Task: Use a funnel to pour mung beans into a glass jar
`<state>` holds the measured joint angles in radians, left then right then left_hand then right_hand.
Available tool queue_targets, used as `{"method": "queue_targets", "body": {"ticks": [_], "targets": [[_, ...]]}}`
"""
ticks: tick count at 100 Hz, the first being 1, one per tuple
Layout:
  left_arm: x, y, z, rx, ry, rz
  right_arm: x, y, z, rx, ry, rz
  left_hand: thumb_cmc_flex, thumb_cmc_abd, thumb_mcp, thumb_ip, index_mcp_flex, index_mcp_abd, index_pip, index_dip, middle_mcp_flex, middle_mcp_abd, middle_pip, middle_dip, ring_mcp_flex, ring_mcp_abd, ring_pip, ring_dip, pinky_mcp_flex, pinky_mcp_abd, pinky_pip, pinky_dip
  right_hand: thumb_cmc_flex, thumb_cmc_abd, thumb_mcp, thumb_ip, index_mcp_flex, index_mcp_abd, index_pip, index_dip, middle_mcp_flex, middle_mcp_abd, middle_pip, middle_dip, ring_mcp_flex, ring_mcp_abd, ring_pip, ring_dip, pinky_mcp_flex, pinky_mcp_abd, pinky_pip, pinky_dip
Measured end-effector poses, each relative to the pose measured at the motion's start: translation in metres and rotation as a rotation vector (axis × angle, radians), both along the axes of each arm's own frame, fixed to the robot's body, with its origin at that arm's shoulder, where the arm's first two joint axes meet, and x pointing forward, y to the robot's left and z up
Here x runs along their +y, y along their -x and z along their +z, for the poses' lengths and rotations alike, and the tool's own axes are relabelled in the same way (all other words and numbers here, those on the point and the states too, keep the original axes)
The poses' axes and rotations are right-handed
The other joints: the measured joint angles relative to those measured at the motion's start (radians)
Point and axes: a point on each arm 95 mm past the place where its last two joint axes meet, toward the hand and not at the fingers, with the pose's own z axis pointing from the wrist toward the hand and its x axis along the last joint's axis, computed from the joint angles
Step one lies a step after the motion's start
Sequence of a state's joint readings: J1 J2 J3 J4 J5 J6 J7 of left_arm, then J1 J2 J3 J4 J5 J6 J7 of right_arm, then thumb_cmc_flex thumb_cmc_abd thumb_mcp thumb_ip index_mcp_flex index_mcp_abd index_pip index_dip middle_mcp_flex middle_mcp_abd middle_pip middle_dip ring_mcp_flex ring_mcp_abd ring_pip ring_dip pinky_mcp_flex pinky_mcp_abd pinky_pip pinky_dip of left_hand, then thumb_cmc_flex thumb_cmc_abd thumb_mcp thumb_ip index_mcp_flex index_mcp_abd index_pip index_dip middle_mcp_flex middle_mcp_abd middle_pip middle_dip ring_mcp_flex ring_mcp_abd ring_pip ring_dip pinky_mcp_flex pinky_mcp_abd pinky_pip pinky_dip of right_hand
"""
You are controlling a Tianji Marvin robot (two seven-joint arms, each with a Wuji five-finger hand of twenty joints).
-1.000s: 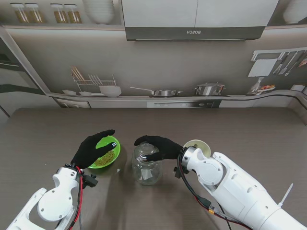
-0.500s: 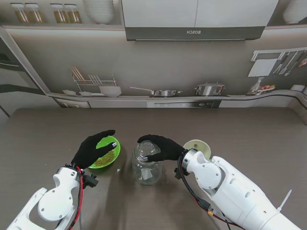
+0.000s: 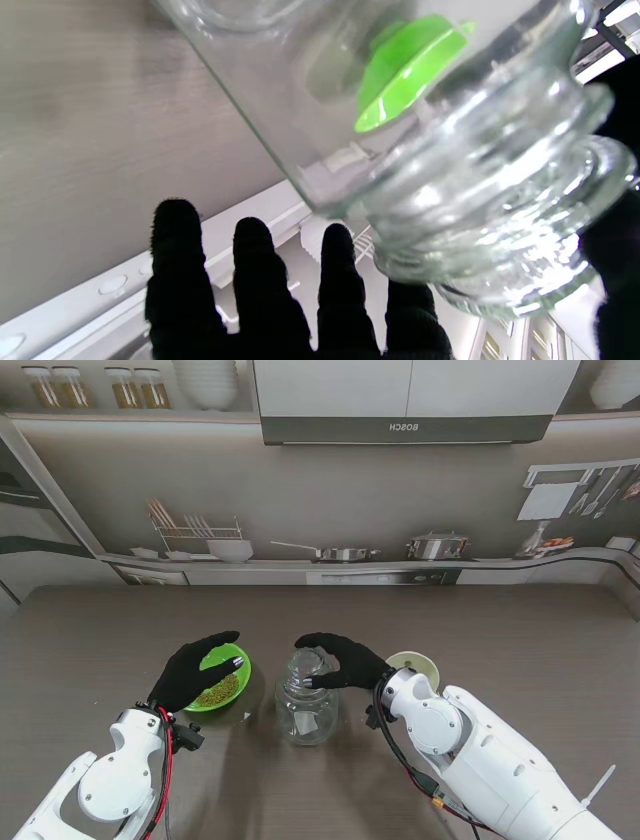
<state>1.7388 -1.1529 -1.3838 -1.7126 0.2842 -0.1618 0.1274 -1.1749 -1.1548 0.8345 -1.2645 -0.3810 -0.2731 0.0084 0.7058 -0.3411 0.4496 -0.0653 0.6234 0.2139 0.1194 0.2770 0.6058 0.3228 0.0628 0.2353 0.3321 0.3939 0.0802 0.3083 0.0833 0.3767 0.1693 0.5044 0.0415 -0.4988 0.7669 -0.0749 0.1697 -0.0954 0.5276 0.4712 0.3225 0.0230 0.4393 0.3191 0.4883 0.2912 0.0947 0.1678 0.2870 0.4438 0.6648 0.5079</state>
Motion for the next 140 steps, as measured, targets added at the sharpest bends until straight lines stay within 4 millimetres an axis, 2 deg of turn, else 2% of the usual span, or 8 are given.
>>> {"method": "queue_targets", "body": {"ticks": [27,57,82,102,104,130,140], "targets": [[0.000,0.000,0.000,0.002,0.002,0.000,0.002,-0.004,0.023,-0.039,-0.008,-0.021,0.000,0.000,-0.002,0.000,0.000,0.000,0.000,0.000,0.000,0.000,0.000,0.000,0.000,0.000,0.000,0.000,0.000,0.000,0.000,0.000,-0.008,0.012,0.012,0.000,0.001,0.004,-0.006,0.000,0.013,0.000,0.000,0.000,0.000,0.000,0.001,0.000,0.000,0.000,0.000,0.000],[0.000,0.000,-0.001,0.008,0.002,0.003,0.000,-0.003,0.025,-0.045,-0.013,-0.011,0.000,0.000,-0.002,0.000,0.000,0.000,0.000,0.000,0.000,0.000,0.000,0.000,0.000,0.000,0.000,0.000,-0.002,0.000,0.000,0.000,-0.008,0.012,0.012,0.000,0.002,0.005,-0.006,0.000,0.014,0.000,0.000,0.000,0.001,0.000,0.006,0.000,0.001,0.000,0.000,0.000],[-0.001,-0.001,0.000,0.007,0.002,-0.001,0.000,0.004,0.041,-0.107,0.035,-0.001,0.000,0.000,-0.002,0.000,0.000,0.000,0.000,0.000,0.000,0.000,0.000,0.000,0.000,0.000,0.000,0.000,-0.004,0.000,0.000,0.000,-0.004,0.005,0.012,0.000,0.052,0.003,-0.012,0.000,0.028,0.000,0.001,0.000,0.051,-0.025,0.039,0.012,0.023,0.000,0.008,0.002],[-0.001,-0.001,0.000,0.005,0.002,-0.002,0.003,0.007,0.052,-0.152,0.096,0.008,0.000,0.000,-0.012,0.000,0.000,0.000,0.000,0.000,0.000,0.000,0.000,0.000,0.000,0.000,0.000,0.000,-0.004,0.000,0.000,0.000,0.005,0.000,0.012,0.000,0.088,-0.013,-0.017,0.000,0.065,0.000,0.000,0.000,0.104,-0.040,0.070,0.065,0.055,0.000,0.072,0.064],[-0.001,-0.001,0.000,0.004,0.002,-0.002,0.004,0.007,0.053,-0.152,0.098,0.009,0.000,0.000,-0.012,0.000,0.000,0.000,0.000,0.000,0.000,0.000,0.000,0.000,0.000,0.000,0.000,0.000,-0.004,0.000,0.000,0.000,0.005,-0.008,0.015,0.010,0.089,-0.015,-0.011,0.000,0.066,0.000,0.000,0.000,0.113,-0.041,0.079,0.074,0.060,0.000,0.080,0.070],[0.000,-0.001,0.001,0.001,0.003,-0.003,0.010,0.009,0.066,-0.193,0.203,0.042,0.000,0.000,-0.012,0.000,0.000,0.000,0.000,0.000,0.000,0.000,0.000,0.000,0.000,0.000,0.000,0.000,-0.004,0.000,0.000,0.000,0.007,-0.028,0.023,0.011,0.126,-0.033,-0.011,0.012,0.104,0.000,0.001,0.042,0.178,-0.064,0.143,0.166,0.098,-0.020,0.169,0.156],[0.000,-0.001,0.001,-0.002,0.002,-0.003,0.013,0.011,0.070,-0.180,0.237,0.062,0.000,0.000,-0.012,0.000,0.000,0.000,0.000,0.000,0.000,0.000,0.000,0.000,0.000,0.000,0.000,0.000,-0.004,0.000,0.000,0.000,0.016,-0.036,0.035,0.024,0.126,-0.038,-0.011,0.024,0.123,-0.001,0.003,0.069,0.203,-0.068,0.202,0.210,0.114,-0.025,0.205,0.190]]}}
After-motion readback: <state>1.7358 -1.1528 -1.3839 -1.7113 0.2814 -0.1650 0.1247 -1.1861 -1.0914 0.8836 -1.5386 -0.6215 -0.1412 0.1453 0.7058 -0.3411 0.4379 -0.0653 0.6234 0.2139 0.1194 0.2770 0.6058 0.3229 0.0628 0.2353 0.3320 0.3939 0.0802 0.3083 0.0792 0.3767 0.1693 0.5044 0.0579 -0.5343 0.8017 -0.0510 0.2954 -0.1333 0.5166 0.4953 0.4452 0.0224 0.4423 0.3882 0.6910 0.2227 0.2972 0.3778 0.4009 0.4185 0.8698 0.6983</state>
